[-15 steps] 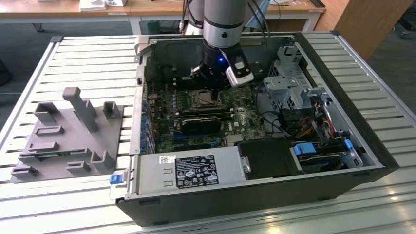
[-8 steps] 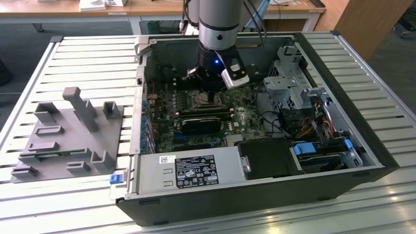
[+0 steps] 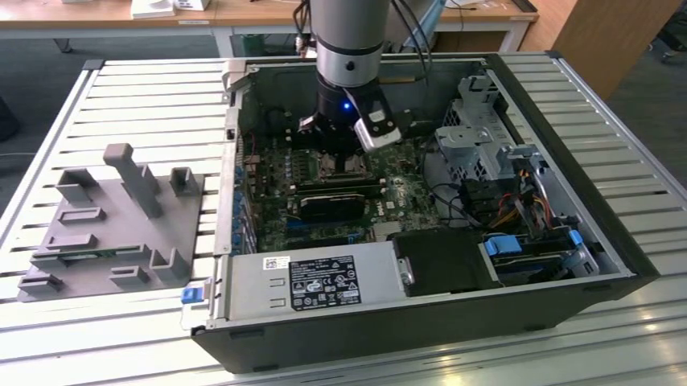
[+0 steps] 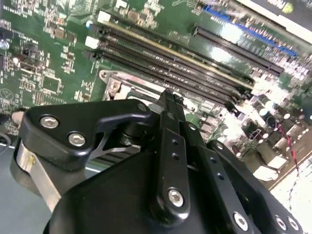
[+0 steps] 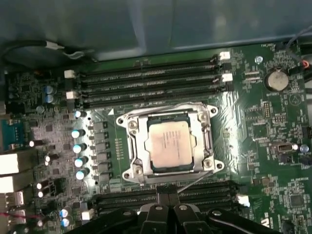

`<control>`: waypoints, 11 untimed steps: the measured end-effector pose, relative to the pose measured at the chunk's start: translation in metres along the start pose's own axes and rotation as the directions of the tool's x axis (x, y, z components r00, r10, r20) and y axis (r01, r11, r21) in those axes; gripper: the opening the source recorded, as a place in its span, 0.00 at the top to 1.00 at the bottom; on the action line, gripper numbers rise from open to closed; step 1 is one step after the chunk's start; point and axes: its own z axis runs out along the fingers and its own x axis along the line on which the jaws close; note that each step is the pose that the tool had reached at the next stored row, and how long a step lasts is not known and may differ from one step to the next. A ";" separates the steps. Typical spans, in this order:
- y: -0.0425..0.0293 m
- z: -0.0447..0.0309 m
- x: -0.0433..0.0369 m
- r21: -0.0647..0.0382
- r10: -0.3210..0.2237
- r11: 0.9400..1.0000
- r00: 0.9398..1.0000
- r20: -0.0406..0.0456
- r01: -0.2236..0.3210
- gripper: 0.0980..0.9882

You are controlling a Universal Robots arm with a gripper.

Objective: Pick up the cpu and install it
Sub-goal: 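Install the second cpu locking lever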

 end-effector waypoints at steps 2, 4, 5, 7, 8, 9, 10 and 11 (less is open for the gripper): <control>-0.0029 0.0000 0.0010 -0.001 0.000 1.000 1.000 0.000 0.000 0.99; -0.0047 0.0000 0.0041 -0.002 0.000 1.000 1.000 0.000 0.000 0.99; -0.0052 0.0001 0.0061 -0.002 0.000 1.000 1.000 0.000 0.000 0.99; -0.0055 0.0010 0.0080 -0.002 0.000 1.000 1.000 0.000 0.000 0.99; -0.0056 0.0019 0.0085 -0.002 0.000 1.000 1.000 -0.001 0.000 0.99; -0.0057 0.0032 0.0087 -0.002 0.000 1.000 1.000 -0.002 0.000 0.99; -0.0058 0.0049 0.0088 -0.002 0.000 1.000 1.000 -0.003 0.000 0.99; -0.0058 0.0067 0.0088 -0.001 0.000 1.000 1.000 -0.004 0.000 0.99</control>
